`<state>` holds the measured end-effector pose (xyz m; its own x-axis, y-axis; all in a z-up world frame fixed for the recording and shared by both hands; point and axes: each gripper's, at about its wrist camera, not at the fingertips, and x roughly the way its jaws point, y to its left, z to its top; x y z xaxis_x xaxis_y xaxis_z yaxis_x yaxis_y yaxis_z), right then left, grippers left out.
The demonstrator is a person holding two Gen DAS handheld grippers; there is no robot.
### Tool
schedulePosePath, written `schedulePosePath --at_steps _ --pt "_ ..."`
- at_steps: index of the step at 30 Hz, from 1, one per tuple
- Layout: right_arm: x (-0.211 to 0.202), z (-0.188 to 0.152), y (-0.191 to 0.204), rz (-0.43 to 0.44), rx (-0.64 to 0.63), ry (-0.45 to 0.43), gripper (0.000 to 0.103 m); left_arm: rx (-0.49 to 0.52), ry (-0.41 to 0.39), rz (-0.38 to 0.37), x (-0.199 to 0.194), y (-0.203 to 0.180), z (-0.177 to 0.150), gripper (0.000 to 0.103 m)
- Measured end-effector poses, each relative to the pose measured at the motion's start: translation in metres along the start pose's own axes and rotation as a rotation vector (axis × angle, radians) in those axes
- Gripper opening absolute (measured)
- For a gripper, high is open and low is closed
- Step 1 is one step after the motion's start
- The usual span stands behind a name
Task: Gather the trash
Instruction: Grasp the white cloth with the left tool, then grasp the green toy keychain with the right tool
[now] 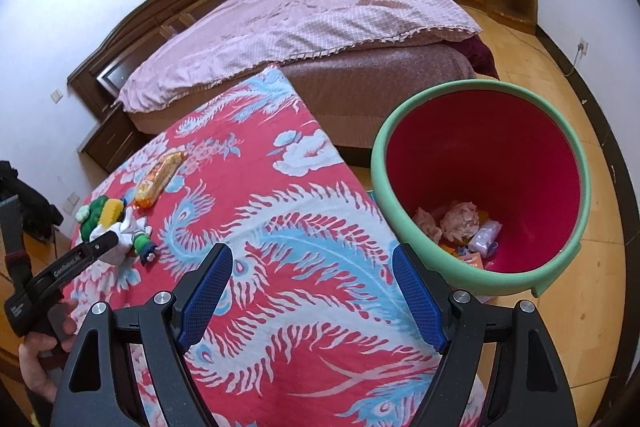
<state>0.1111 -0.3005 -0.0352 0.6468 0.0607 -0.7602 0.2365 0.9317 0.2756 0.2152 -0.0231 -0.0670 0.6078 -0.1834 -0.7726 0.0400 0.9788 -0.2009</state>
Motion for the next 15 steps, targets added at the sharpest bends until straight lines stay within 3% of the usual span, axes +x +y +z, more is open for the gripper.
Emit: schedulePosePath --at_steps 6,10,15 --pt "0.007 -0.001 0.007 0.007 -0.017 0.018 0.083 -0.029 0.013 -0.024 0.007 0.002 -0.001 0.048" --pt "0.008 -0.003 0.010 0.015 -0.025 0.023 0.083 -0.048 0.013 -0.058 0.006 0.005 -0.001 0.032" --pt "0.007 -0.003 0.016 0.026 -0.037 0.022 0.083 -0.043 -0.004 -0.081 -0.004 0.005 -0.004 0.025"
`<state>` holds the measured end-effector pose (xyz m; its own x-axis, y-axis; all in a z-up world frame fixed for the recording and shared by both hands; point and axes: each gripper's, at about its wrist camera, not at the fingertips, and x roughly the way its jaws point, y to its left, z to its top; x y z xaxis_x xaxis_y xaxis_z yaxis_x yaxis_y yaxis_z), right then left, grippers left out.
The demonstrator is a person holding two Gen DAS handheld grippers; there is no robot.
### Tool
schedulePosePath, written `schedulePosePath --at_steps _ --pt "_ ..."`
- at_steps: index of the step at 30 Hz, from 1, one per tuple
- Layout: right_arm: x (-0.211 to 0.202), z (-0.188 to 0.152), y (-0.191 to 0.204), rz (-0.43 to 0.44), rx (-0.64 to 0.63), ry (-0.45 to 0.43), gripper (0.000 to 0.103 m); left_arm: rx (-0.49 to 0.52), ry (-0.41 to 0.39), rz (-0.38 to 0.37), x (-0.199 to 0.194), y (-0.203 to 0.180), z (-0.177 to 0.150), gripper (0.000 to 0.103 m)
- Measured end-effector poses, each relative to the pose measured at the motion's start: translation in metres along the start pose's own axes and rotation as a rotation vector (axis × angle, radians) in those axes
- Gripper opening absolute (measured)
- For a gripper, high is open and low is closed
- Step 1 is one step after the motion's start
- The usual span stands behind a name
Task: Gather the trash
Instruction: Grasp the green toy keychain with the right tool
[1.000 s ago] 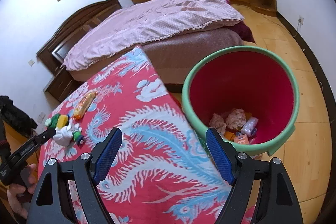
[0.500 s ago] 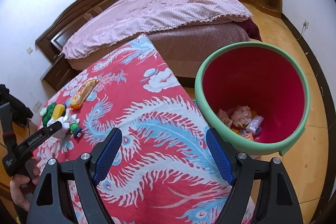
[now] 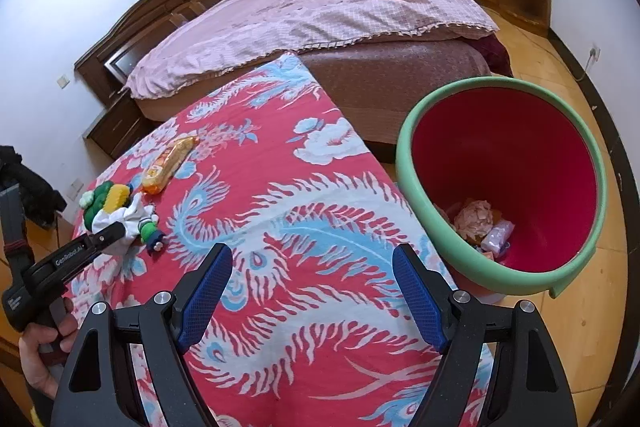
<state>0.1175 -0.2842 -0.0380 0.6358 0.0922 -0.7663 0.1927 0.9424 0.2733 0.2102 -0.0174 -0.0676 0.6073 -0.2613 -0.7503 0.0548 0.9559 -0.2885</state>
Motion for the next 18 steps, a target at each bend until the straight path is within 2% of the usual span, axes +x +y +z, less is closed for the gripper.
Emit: schedulePosePath --at_steps 8,18 --pt "0.000 0.000 0.024 0.039 -0.050 0.004 0.083 -0.024 -0.058 -0.007 -0.034 0.010 -0.002 0.025" --pt "0.019 0.001 0.083 0.100 -0.182 0.033 0.083 -0.071 -0.113 0.059 -0.063 0.042 -0.009 0.025"
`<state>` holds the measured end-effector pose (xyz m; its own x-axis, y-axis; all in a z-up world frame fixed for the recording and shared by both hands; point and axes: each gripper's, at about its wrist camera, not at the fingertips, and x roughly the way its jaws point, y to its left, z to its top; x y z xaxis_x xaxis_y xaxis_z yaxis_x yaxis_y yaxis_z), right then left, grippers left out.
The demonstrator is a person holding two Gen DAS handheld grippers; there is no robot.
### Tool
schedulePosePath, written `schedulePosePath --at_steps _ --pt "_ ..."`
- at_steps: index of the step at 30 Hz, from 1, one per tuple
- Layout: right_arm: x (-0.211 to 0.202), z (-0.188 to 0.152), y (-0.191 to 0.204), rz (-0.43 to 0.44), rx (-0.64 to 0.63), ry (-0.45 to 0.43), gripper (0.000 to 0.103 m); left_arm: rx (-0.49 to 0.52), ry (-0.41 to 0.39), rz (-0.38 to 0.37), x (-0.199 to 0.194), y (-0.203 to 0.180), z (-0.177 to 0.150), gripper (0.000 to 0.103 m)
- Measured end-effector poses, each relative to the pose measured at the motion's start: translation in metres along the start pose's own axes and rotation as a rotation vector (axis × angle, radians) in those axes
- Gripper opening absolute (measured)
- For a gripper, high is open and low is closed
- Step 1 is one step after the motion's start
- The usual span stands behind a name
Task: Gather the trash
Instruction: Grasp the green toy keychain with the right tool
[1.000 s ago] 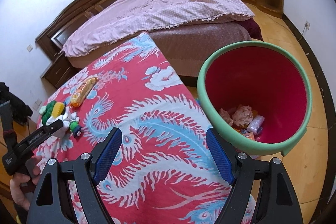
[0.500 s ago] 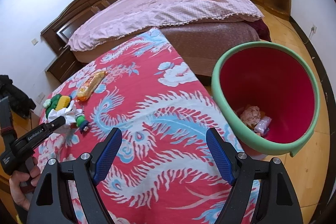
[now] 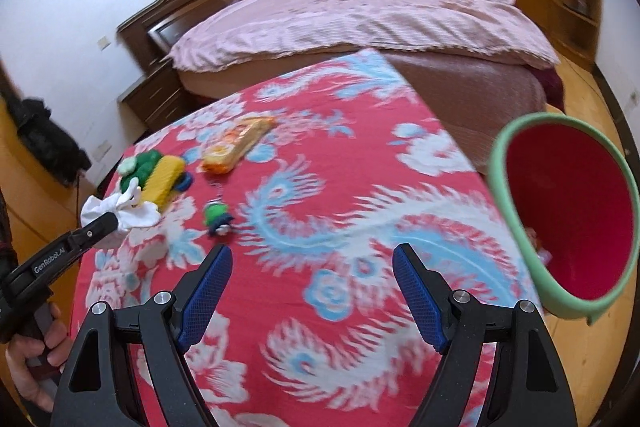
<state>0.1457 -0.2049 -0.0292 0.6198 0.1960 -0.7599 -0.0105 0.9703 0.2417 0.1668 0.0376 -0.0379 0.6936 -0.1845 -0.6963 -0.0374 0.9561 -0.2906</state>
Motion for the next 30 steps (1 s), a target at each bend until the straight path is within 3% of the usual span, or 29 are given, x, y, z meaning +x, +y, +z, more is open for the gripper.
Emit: schedulePosePath --at_steps 10,18,24,30 --pt "0.047 0.005 0.055 0.031 -0.119 0.059 0.083 -0.040 -0.021 0.071 -0.001 0.035 -0.005 0.025" --pt "0.078 0.010 0.070 0.009 -0.165 0.084 0.083 -0.071 -0.010 0.078 0.006 0.053 -0.008 0.025" --pt "0.093 0.010 0.078 0.002 -0.192 0.099 0.067 -0.078 -0.005 0.075 0.010 0.056 -0.010 0.025" --pt "0.097 0.010 0.085 -0.024 -0.230 0.081 0.041 -0.081 0.000 0.076 0.012 0.057 -0.012 0.025"
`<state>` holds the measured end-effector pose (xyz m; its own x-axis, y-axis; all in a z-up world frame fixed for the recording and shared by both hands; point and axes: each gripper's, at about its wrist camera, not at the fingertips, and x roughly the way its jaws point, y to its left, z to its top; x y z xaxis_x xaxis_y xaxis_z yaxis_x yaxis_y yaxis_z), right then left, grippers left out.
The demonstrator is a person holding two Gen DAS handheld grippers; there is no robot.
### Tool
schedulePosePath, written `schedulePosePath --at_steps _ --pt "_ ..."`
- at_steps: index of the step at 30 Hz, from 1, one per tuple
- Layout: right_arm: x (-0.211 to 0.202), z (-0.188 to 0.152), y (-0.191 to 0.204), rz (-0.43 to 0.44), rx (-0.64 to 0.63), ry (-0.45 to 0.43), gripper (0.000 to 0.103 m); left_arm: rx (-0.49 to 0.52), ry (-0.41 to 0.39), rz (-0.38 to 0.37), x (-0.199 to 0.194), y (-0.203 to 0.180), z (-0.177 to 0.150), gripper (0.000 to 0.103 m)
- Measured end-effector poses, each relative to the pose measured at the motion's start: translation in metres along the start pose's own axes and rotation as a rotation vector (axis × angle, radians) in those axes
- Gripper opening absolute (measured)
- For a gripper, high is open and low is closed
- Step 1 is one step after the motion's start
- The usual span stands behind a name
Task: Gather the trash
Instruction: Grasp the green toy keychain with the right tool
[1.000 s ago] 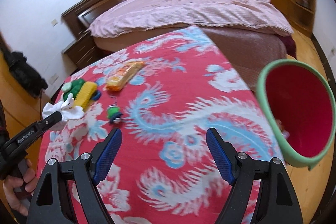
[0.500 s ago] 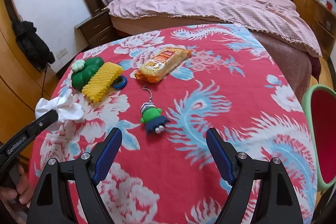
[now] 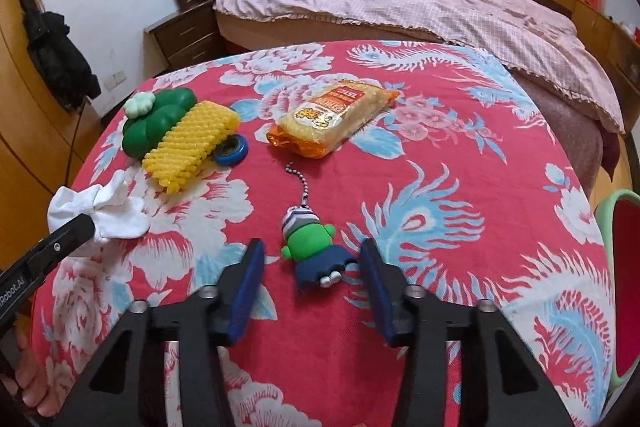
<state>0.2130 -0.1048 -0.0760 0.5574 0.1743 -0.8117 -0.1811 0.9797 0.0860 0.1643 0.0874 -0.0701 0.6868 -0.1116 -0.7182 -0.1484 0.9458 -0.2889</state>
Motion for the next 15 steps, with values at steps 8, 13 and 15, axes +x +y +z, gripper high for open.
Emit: schedulePosePath --at_steps 8,13,15 --pt "-0.006 -0.005 -0.002 0.031 0.016 0.003 0.037 0.007 -0.005 -0.007 -0.003 -0.002 -0.001 0.025" --pt "-0.022 -0.010 -0.005 0.047 0.034 -0.017 0.037 0.019 -0.017 -0.018 -0.014 -0.009 -0.003 0.025" --pt "-0.031 -0.013 -0.008 0.055 0.045 -0.027 0.037 0.024 -0.021 -0.027 -0.018 -0.012 -0.003 0.025"
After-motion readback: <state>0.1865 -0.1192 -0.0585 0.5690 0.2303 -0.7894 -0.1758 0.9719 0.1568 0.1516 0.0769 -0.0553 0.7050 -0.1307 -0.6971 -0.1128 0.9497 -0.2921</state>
